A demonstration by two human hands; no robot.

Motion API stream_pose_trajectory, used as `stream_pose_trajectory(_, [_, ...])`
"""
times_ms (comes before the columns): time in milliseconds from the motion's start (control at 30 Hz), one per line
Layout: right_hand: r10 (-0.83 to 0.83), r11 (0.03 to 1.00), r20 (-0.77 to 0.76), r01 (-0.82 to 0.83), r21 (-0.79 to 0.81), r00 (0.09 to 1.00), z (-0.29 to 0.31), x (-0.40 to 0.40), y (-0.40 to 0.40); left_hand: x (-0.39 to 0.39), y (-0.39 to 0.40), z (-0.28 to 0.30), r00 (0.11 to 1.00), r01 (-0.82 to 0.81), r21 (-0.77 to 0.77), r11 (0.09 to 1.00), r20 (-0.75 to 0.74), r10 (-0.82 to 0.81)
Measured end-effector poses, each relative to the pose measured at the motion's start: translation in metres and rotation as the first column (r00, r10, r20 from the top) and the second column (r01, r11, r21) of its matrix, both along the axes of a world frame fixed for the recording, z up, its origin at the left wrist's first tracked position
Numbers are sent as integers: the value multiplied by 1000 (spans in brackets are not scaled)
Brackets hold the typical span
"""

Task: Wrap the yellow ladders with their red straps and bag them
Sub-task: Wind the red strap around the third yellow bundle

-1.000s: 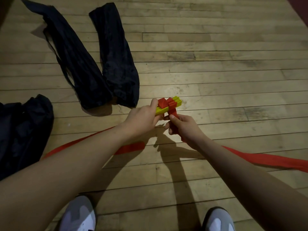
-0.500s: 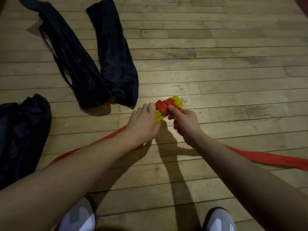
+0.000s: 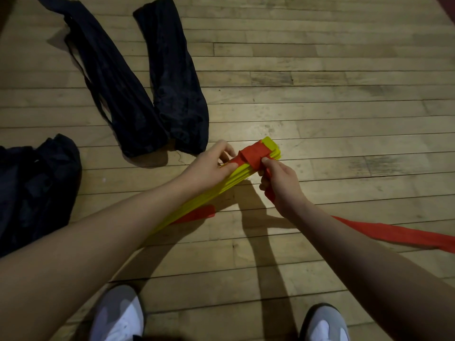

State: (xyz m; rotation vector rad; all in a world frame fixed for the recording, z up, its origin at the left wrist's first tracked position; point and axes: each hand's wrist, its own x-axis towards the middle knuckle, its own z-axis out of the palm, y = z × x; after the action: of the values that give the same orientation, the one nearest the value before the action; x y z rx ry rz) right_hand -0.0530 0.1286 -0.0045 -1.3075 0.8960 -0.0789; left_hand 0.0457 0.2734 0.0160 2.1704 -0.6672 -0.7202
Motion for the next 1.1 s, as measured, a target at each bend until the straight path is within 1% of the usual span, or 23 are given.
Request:
stream_pose_trajectory(67, [11,1000,18,-11,22,1000,0,1,0,5,0,1,993,-31,37,999,-110,35])
stream_pose_trajectory(167, [37,997,48,-40,62,998,-3,1,1,11,1,-1,984,79,71,994,-164,-67])
stream_pose_trajectory(233, [76,994,57,-80,73,995,-6,-1,-1,12,2,-3,978,124,97,988,-178,-105])
stream_pose_trajectory(333, [144,988,74,-148,48,987,-7,-4,-1,9,2,-7,976,186,210,960,-154,-155])
stream_pose_trajectory(400, [171,985,47,-170,-24,984,-6,-4,2,6,1,-11,982,176,246,953,-116,-152])
stream_pose_trajectory(500, [159,983,-14,-159,-93,987,-9,-5,9,-1,-1,-15,996,84,198,977,9,-88])
stream_pose_trajectory(600, [213,969,-20,-214,-128,977,-10,-7,15,-8,-4,-13,989,22,195,981,136,-49])
stream_pose_trajectory(700, [237,959,-30,-238,-151,971,-9,-7,18,-13,-7,-16,984,-36,181,983,177,4])
stream_pose_trajectory(833, [287,951,-63,-292,-101,956,-9,-7,19,-16,-7,-17,984,-103,94,990,158,87])
stream_pose_trajectory(1000, [313,950,-38,-312,22,949,-7,-3,15,-13,-5,-18,975,-6,125,992,222,-22])
stream_pose_trajectory(1033, [341,939,-20,-340,47,940,-6,-3,14,-12,-5,-19,975,-12,128,992,221,-17])
stream_pose_trajectory(1100, [419,907,10,-419,42,908,-4,-6,11,-10,-6,-19,977,-51,124,991,210,24])
